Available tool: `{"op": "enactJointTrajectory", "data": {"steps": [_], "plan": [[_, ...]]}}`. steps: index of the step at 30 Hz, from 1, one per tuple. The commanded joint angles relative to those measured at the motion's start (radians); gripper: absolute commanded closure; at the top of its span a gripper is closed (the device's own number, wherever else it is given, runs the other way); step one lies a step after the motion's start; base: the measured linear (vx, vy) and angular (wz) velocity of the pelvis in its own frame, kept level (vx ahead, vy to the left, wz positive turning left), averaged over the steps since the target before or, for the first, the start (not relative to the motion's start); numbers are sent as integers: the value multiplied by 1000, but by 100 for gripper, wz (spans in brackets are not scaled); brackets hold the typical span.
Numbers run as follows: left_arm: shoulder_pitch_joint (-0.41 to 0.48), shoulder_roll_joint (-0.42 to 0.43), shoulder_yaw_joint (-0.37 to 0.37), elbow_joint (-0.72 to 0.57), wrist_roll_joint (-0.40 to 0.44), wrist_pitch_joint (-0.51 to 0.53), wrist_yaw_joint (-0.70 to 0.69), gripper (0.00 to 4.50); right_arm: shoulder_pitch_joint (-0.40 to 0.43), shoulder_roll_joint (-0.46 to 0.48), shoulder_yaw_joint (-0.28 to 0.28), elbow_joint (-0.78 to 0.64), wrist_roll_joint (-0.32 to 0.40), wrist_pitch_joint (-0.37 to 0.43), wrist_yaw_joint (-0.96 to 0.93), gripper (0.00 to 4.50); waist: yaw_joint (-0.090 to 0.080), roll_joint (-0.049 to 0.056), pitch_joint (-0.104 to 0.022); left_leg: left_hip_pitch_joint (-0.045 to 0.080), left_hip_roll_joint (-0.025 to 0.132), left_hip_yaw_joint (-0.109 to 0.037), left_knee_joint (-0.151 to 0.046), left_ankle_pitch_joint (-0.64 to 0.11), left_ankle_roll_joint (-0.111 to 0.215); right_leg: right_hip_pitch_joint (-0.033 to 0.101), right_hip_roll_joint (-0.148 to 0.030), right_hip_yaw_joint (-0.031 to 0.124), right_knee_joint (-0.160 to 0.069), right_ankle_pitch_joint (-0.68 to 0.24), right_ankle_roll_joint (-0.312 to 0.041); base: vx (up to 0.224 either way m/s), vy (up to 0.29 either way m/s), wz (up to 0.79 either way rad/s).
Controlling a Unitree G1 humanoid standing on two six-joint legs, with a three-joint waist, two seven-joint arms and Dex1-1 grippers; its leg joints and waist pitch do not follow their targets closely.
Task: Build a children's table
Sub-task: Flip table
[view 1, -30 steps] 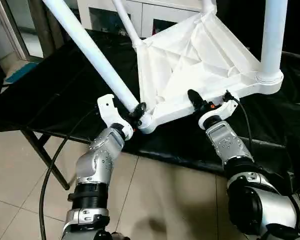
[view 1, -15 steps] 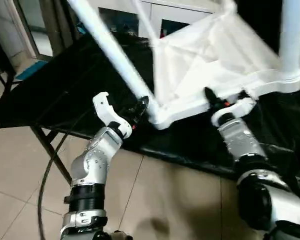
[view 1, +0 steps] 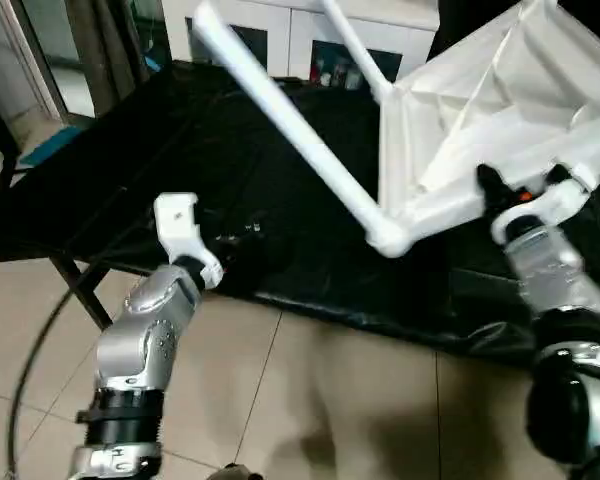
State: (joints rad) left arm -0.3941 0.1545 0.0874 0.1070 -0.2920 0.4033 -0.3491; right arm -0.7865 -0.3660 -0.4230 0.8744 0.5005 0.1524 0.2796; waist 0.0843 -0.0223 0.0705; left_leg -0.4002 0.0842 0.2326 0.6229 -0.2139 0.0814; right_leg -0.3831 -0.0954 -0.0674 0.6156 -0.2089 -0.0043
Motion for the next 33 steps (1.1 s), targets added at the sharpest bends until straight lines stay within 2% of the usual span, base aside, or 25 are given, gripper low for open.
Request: {"op": "enactJointTrajectory", "data": {"steps": [1, 3, 7, 8, 11, 12, 14, 15, 17, 22, 23, 25, 27, 28, 29, 30, 33], "plan": [[-14, 23, -42, -32, 40, -23, -29, 22, 5, -51, 76, -38, -124, -8, 15, 244, -7, -3, -75, 51, 156, -76, -92, -118, -53, 27, -98, 55, -51, -14, -267, 0, 0, 0], [-22, 41, -60, -42, 63, -36, -36, 22, 2, -66, 79, -50, -136, -4, -2, 244, -9, -2, -75, 49, 154, -75, -91, -123, -65, 27, -99, 57, -52, -5, -268, 0, 0, 0], [-37, 83, -111, -87, 97, -47, -77, 22, -5, -99, 100, -76, -175, 5, -44, 246, -6, -2, -76, 50, 154, -76, -90, -117, -66, 27, -100, 57, -48, 14, -272, 0, 0, 0], [-45, 98, -128, -114, 100, -42, -94, 22, -7, -110, 115, -88, -197, 8, -62, 246, -4, 0, -77, 55, 155, -75, -90, -111, -70, 24, -97, 56, -47, 24, -274, 0, 0, 0], [-64, 115, -144, -146, 113, -45, -107, 22, -13, -119, 127, -108, -208, 25, -93, 248, -2, 0, -77, 57, 152, -72, -91, -110, -77, 22, -93, 55, -43, 37, -279, 0, 0, 0], [-83, 132, -162, -161, 135, -63, -119, 22, -17, -132, 161, -118, -253, 14, -112, 249, -3, -2, -76, 54, 153, -73, -92, -117, -86, 25, -95, 55, -45, 31, -278, 0, 0, 0], [-91, 140, -171, -167, 145, -72, -127, 22, -18, -138, 177, -122, -275, 8, -120, 250, -2, -2, -76, 55, 151, -72, -91, -116, -87, 25, -96, 56, -45, 31, -274, 0, 0, 0], [-103, 158, -194, -176, 170, -90, -145, 22, -20, -141, 197, -131, -310, -8, -133, 250, -2, -2, -77, 54, 151, -74, -90, -108, -88, 26, -96, 56, -45, 35, -270, 0, 0, 0], [-120, 184, -239, -186, 215, -116, -172, 22, -30, -135, 206, -142, -334, -11, -160, 251, -2, -6, -77, 51, 151, -74, -89, -97, -80, 27, -98, 57, -45, 35, -265, 0, 0, 0], [-157, 190, -287, -173, 260, -148, -177, 22, -48, -129, 224, -150, -351, -6, -181, 253, -4, -6, -79, 51, 152, -75, -87, -82, -73, 29, -97, 57, -40, 61, -271, 0, 0, 0], [-170, 191, -297, -168, 270, -156, -179, 22, -52, -128, 228, -151, -353, -5, -179, 253, -4, -11, -79, 49, 151, -74, -85, -76, -64, 30, -99, 58, -40, 67, -275, 0, 0, 0], [-188, 195, -314, -158, 293, -183, -180, 22, -51, -129, 240, -153, -359, -8, -168, 253, -3, -10, -79, 48, 151, -73, -84, -70, -58, 32, -102, 59, -40, 71, -280, 0, 0, 0], [-237, 193, -342, -130, 349, -251, -169, 22, -41, -126, 267, -161, -387, -22, -136, 253, -6, -12, -81, 45, 150, -74, -80, -51, -35, 34, -102, 59, -39, 80, -283, 0, 0, 0], [-262, 192, -354, -118, 365, -283, -178, 22, -34, -123, 279, -166, -394, -41, -115, 253, -6, -21, -81, 44, 150, -74, -79, -48, -24, 35, -101, 58, -42, 77, -283, 0, 0, 0], [-270, 192, -359, -113, 370, -295, -183, 22, -32, -122, 283, -168, -395, -49, -108, 253, -5, -19, -81, 44, 150, -74, -78, -47, -21, 34, -103, 59, -41, 72, -283, 0, 0, 0], [-273, 192, -361, -112, 371, -299, -186, 22, -31, -121, 285, -168, -395, -53, -105, 199, -5, -17, -82, 44, 153, -75, -77, -36, -16, 36, -105, 59, -38, 80, -286, 0, 0, 0], [-325, 195, -393, -88, 429, -351, -170, 22, -11, -108, 300, -190, -394, -79, -80, 179, -9, -17, -82, 42, 153, -75, -75, -17, -6, 35, -103, 56, -34, 99, -291, 0, 0, 0]]}}
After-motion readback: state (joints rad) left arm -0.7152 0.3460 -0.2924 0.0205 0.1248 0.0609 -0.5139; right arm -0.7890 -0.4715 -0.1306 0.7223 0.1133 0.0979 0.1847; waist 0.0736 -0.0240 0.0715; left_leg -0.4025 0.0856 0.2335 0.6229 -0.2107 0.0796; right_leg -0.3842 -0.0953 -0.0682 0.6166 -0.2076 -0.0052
